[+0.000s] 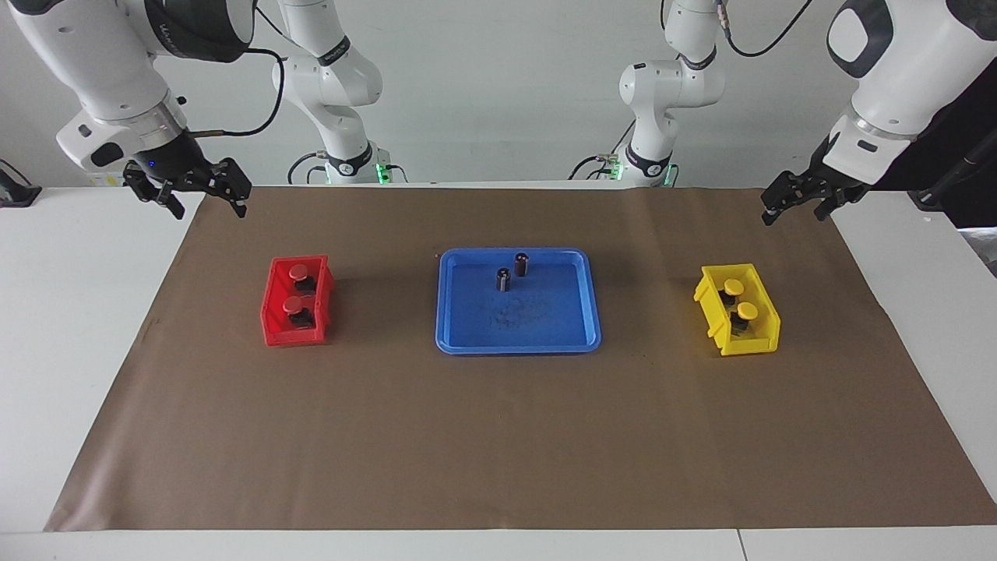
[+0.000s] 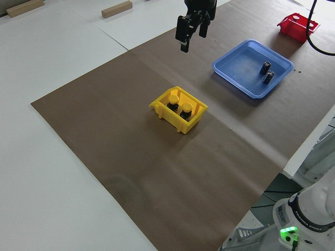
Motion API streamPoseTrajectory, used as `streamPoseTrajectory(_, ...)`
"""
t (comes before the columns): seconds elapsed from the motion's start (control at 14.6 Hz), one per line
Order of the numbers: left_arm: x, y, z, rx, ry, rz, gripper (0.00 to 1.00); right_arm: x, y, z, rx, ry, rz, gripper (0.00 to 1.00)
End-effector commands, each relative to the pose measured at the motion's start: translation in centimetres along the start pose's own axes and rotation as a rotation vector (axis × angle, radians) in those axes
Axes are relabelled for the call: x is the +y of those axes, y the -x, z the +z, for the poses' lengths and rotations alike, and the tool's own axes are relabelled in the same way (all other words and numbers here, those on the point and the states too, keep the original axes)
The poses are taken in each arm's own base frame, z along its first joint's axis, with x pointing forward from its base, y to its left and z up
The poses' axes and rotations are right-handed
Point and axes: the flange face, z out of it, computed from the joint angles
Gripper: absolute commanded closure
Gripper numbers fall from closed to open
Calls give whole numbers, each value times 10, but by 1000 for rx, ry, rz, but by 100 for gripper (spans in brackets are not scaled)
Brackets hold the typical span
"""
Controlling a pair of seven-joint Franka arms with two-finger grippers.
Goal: Sort red and yellow buttons by color
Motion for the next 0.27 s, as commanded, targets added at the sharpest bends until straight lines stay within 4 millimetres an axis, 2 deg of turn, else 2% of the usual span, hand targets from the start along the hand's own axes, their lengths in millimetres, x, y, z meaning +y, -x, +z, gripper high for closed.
streamPoseTrajectory(0.0,-5,9,-14,-32,-10,24,0,2,4,-2,-4,-19,18,0)
streamPoseTrajectory(0.21,-10,8,-13,-24,-9,10,0,1,4,-2,-4,-19,15,0)
